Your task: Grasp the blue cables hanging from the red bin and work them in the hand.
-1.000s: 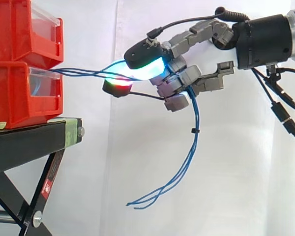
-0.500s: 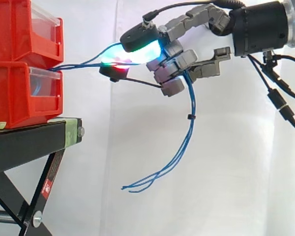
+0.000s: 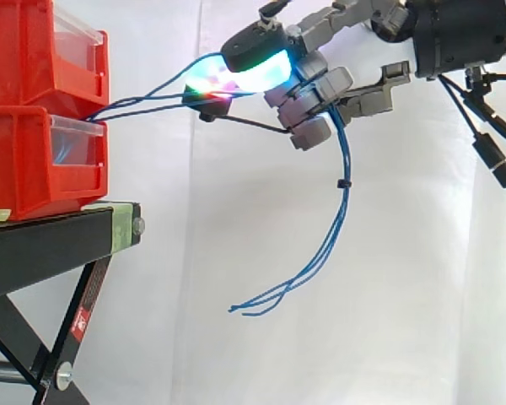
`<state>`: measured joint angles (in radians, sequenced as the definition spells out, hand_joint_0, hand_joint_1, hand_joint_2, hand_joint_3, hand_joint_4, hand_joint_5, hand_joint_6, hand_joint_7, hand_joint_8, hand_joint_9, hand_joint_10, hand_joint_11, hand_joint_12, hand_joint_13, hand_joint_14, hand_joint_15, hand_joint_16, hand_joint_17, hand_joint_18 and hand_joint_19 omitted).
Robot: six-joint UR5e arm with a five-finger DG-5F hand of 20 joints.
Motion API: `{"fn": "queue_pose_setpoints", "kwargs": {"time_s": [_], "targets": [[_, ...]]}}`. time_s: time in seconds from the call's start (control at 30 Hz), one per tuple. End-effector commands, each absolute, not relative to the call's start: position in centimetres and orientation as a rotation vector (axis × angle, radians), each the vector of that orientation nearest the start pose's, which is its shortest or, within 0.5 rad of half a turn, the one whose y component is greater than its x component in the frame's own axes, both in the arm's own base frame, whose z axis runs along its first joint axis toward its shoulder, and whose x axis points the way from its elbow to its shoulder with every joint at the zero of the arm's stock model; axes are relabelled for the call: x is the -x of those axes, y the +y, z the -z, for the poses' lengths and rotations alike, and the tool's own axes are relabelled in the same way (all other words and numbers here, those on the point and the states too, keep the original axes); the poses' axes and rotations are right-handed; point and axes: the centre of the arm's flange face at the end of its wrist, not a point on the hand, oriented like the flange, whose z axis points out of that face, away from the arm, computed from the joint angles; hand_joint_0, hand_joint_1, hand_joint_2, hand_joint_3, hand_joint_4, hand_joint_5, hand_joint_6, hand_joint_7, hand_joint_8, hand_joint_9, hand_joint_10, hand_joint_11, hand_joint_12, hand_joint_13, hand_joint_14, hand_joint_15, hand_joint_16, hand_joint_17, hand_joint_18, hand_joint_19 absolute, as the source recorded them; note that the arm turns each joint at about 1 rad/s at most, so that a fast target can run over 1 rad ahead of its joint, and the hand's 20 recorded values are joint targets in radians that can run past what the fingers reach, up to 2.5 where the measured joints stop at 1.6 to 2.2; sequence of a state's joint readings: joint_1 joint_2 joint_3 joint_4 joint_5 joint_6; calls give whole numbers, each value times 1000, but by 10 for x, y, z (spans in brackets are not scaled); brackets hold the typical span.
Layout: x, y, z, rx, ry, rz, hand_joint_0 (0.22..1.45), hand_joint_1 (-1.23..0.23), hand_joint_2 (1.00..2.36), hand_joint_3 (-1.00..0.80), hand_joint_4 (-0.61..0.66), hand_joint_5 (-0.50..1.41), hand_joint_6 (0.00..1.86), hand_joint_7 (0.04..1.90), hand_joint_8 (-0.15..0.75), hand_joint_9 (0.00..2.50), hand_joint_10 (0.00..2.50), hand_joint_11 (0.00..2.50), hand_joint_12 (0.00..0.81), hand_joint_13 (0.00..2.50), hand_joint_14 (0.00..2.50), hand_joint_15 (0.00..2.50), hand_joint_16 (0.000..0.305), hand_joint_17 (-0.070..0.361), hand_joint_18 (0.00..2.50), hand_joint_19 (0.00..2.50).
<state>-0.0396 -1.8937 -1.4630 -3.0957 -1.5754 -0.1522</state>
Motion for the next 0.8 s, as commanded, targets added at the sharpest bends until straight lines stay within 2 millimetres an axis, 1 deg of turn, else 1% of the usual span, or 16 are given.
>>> {"fn": "queue_pose_setpoints", "kwargs": {"time_s": [0.0, 0.23, 0.27, 0.3, 0.33, 0.37, 0.4, 0.43, 0.47, 0.5, 0.53, 0.57, 0.6, 0.7, 0.77], "targets": [[-591, -157, -368, -1241, 1389, -994, 1323, -730, 1039, 448, 61, 265, 189, 1283, 370, 319, 2500, 2259, 441, 582, 2500, 1114, 52, 117, 860, 1263], [-588, -156, -375, -1239, 1388, -995, 1328, -731, 1018, 453, 63, 272, 183, 1281, 369, 319, 2500, 2283, 441, 572, 2500, 1137, 52, 117, 861, 1257], [-588, -157, -375, -1241, 1386, -995, 1317, -737, 1010, 411, 69, 272, 183, 1285, 370, 317, 2500, 2302, 446, 579, 2500, 1147, 52, 117, 888, 1287], [-588, -156, -375, -1241, 1386, -995, 1266, -751, 1002, 347, 85, 266, 178, 1288, 370, 312, 2500, 2291, 445, 600, 2500, 1166, 52, 117, 987, 1381], [-588, -156, -375, -1242, 1385, -993, 1184, -768, 1004, 261, 108, 257, 165, 1295, 378, 297, 2500, 2284, 448, 619, 2500, 1198, 53, 118, 1070, 1387], [-588, -156, -375, -1243, 1384, -992, 1167, -774, 1005, 201, 117, 255, 156, 1302, 381, 295, 2500, 2283, 449, 623, 2500, 1203, 53, 120, 1081, 1368], [-587, -157, -375, -1245, 1381, -991, 1087, -783, 1015, 24, 142, 250, 111, 1324, 387, 285, 2500, 2314, 453, 637, 2500, 1227, 55, 123, 1114, 1319], [-588, -156, -375, -1244, 1383, -993, 1040, -786, 1015, -85, 167, 250, 106, 1332, 394, 286, 2500, 2301, 462, 651, 2500, 1246, 57, 127, 1139, 1284], [-588, -155, -375, -1242, 1390, -994, 990, -781, 1018, -213, 187, 248, 91, 1338, 394, 282, 2500, 2330, 452, 644, 2500, 1260, 56, 127, 1139, 1274], [-588, -154, -375, -1242, 1390, -994, 941, -777, 1018, -376, 208, 241, 72, 1347, 400, 278, 2500, 2349, 457, 644, 2500, 1268, 56, 127, 1134, 1284], [-588, -153, -375, -1244, 1388, -996, 910, -775, 1017, -471, 222, 236, 64, 1357, 401, 276, 2500, 2340, 460, 643, 2500, 1262, 57, 128, 1128, 1284], [-588, -153, -375, -1246, 1388, -997, 911, -775, 1016, -499, 223, 235, 62, 1357, 405, 276, 2500, 2345, 457, 641, 2500, 1281, 57, 128, 1127, 1287], [-588, -152, -375, -1248, 1385, -1002, 892, -772, 1015, -574, 232, 235, 53, 1361, 406, 270, 2500, 2365, 461, 638, 2500, 1277, 57, 129, 1123, 1283], [-588, -152, -375, -1257, 1379, -1010, 867, -769, 1011, -699, 248, 241, 39, 1369, 407, 273, 2500, 2294, 461, 638, 2500, 1269, 57, 129, 1119, 1290], [-588, -153, -375, -1263, 1375, -1013, 856, -766, 1010, -732, 255, 245, 42, 1369, 408, 277, 2500, 2305, 461, 641, 2500, 1254, 58, 129, 1121, 1288]]}}
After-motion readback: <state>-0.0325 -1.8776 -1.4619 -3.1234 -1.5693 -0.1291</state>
